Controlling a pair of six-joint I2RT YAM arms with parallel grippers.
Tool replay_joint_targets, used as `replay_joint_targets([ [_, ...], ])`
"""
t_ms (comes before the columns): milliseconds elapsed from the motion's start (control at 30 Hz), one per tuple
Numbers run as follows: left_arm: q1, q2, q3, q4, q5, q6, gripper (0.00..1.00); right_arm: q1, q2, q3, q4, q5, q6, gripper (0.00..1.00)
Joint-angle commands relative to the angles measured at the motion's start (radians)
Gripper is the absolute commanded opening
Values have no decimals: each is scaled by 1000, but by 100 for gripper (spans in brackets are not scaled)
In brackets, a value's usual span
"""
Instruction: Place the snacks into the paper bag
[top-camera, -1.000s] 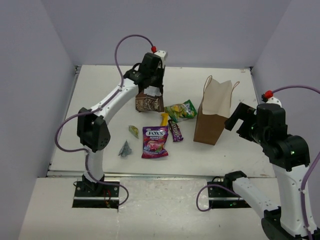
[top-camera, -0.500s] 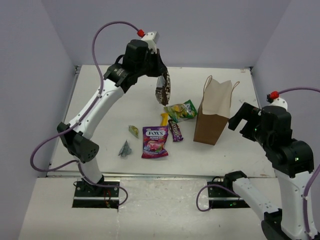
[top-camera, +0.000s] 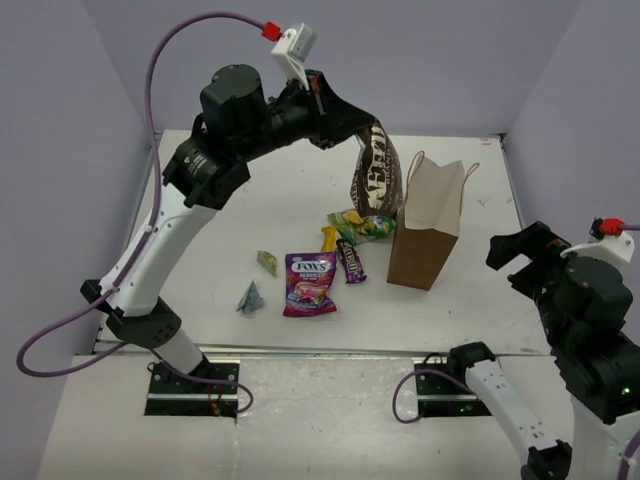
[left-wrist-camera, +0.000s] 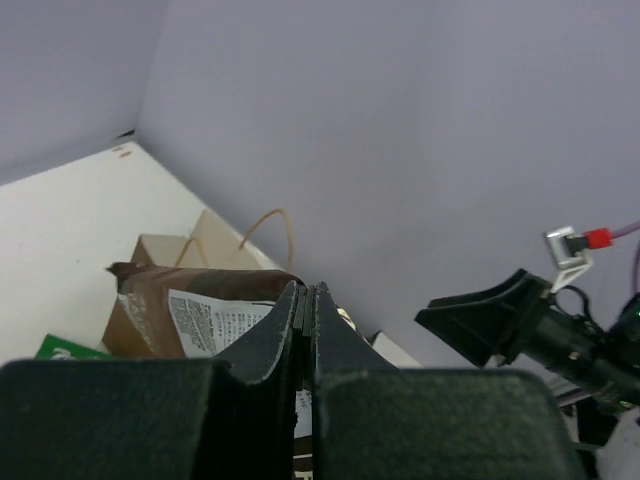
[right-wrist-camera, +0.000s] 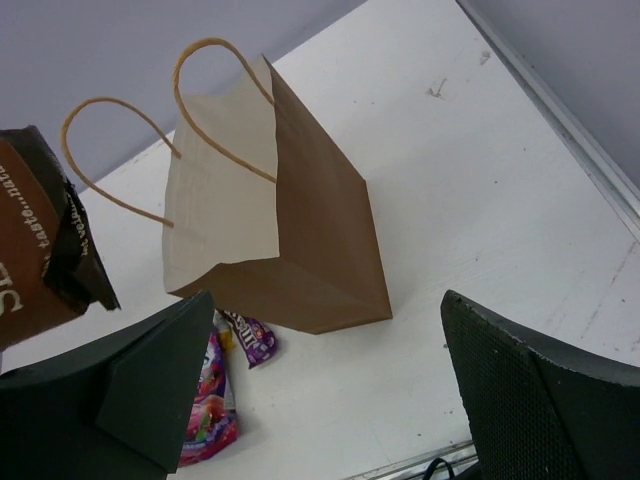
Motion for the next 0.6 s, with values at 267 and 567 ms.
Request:
replay_joint_targets([
  [267,-2,-94,33,386,254,-233,0,-4,-11,25,46,55,75,99],
  [567,-45,27,88,584,353,-356,0,-4,-14,55,38,69,86,99],
])
